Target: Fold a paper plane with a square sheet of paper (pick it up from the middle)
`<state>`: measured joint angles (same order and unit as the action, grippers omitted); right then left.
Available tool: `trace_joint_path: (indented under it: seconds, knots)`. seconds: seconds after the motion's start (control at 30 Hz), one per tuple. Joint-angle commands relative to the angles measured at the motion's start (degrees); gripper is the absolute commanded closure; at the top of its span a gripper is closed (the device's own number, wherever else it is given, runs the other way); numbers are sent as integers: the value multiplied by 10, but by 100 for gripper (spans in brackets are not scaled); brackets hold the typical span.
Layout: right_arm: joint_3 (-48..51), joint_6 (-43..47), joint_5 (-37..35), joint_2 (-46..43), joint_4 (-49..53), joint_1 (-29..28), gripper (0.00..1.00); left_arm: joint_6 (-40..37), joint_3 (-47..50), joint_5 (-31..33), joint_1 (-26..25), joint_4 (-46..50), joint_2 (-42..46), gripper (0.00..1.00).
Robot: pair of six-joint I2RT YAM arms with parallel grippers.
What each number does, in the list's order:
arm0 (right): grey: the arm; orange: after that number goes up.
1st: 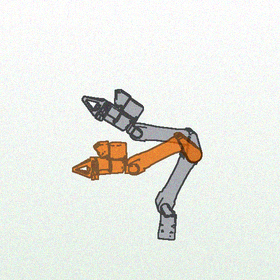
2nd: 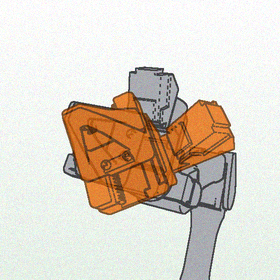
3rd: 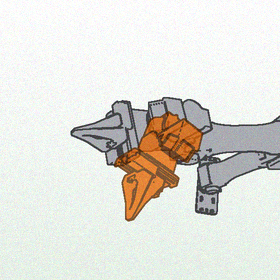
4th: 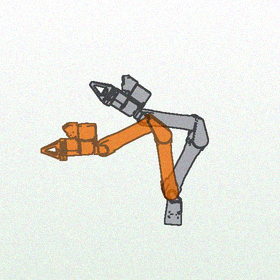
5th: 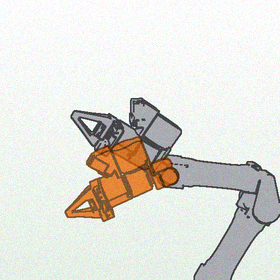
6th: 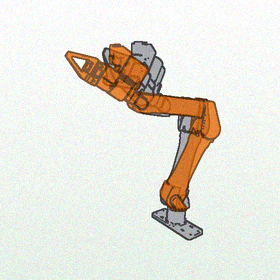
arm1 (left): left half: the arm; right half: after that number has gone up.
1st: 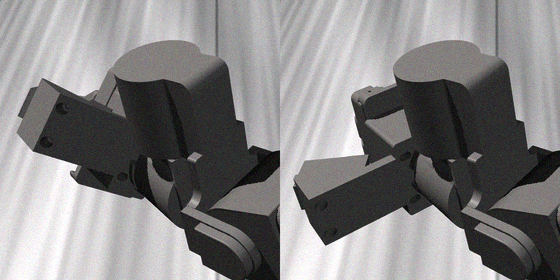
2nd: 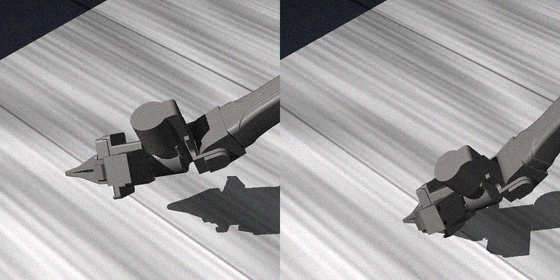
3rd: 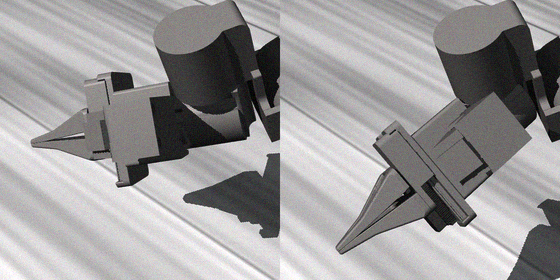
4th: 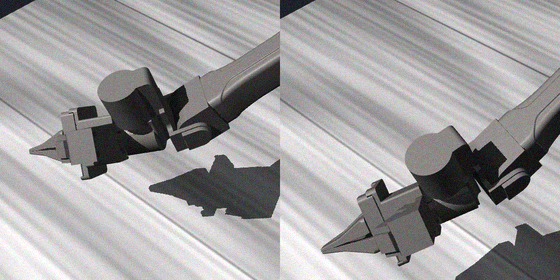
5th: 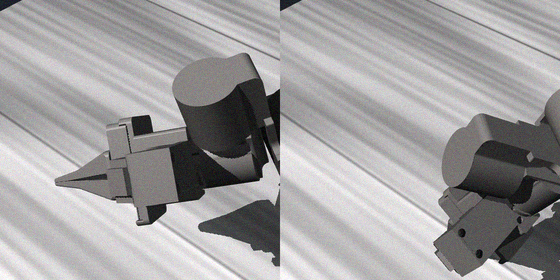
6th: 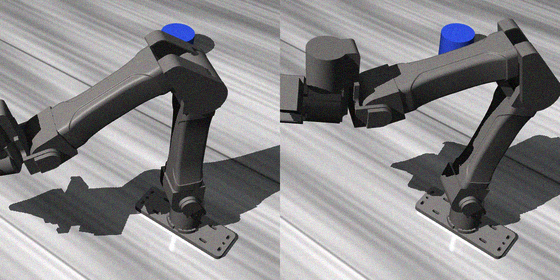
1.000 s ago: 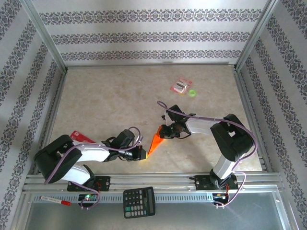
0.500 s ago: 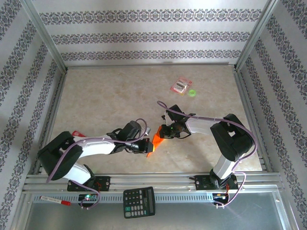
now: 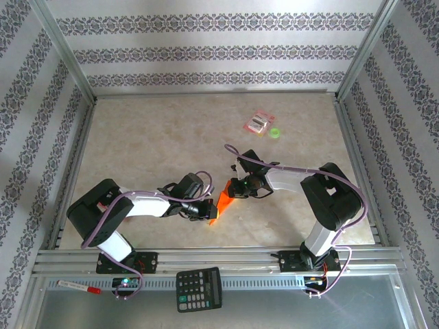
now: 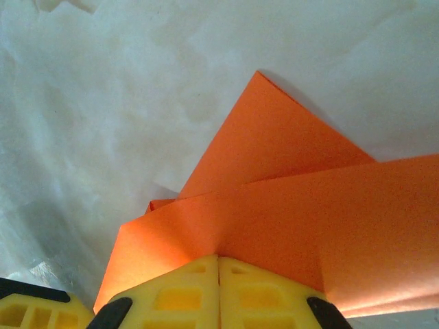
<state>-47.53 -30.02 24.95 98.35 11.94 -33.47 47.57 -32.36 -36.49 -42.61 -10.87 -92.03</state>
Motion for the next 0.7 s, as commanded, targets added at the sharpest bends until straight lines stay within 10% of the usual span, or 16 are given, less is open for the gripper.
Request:
trace_joint_path:
  seconds: [0.0,0.67]
  knots:
    - [24,3,-78,48,48,4,94,-5,14,-7,12,-29,-16,100]
    - [-35,31,-28,-11,76,1,84,38,90,10,24,-47,-25,100]
